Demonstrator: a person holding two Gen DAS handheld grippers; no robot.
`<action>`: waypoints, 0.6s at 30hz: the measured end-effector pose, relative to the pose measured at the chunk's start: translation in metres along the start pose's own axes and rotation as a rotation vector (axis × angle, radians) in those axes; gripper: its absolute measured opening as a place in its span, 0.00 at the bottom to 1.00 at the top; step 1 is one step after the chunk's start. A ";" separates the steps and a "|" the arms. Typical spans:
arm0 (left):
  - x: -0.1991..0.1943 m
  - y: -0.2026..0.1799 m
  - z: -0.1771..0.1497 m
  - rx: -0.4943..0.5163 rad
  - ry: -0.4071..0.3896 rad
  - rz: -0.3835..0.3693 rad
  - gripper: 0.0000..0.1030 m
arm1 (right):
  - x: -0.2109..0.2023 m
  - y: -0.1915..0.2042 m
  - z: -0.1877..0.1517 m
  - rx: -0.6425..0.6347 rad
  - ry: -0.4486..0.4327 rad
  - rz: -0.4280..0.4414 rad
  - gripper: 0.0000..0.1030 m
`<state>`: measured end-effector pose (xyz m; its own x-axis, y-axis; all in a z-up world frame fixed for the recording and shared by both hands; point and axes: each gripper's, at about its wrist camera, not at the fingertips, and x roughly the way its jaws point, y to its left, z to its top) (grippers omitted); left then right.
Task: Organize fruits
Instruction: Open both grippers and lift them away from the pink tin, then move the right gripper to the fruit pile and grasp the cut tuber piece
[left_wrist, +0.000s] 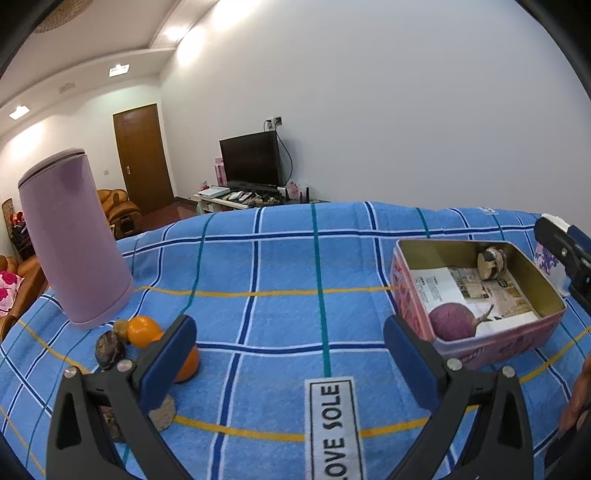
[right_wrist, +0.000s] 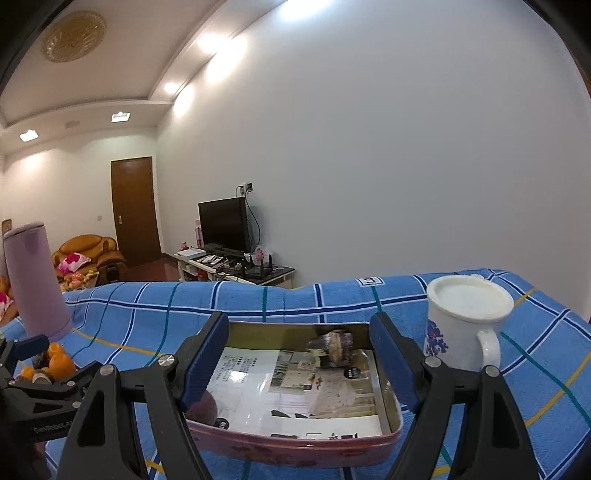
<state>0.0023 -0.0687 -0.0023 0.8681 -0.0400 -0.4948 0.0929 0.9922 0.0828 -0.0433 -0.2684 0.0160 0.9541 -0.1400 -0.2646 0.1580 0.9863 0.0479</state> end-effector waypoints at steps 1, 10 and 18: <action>-0.002 0.002 -0.001 0.004 0.000 0.001 1.00 | 0.000 0.001 0.000 -0.003 0.002 0.000 0.77; -0.006 0.030 -0.009 -0.009 0.026 0.037 1.00 | 0.000 0.019 -0.005 0.030 0.041 0.027 0.77; -0.008 0.055 -0.015 -0.026 0.036 0.072 1.00 | 0.001 0.056 -0.010 0.018 0.088 0.092 0.77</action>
<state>-0.0069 -0.0117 -0.0064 0.8539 0.0353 -0.5192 0.0177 0.9952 0.0967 -0.0359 -0.2124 0.0085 0.9389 -0.0399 -0.3419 0.0762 0.9927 0.0933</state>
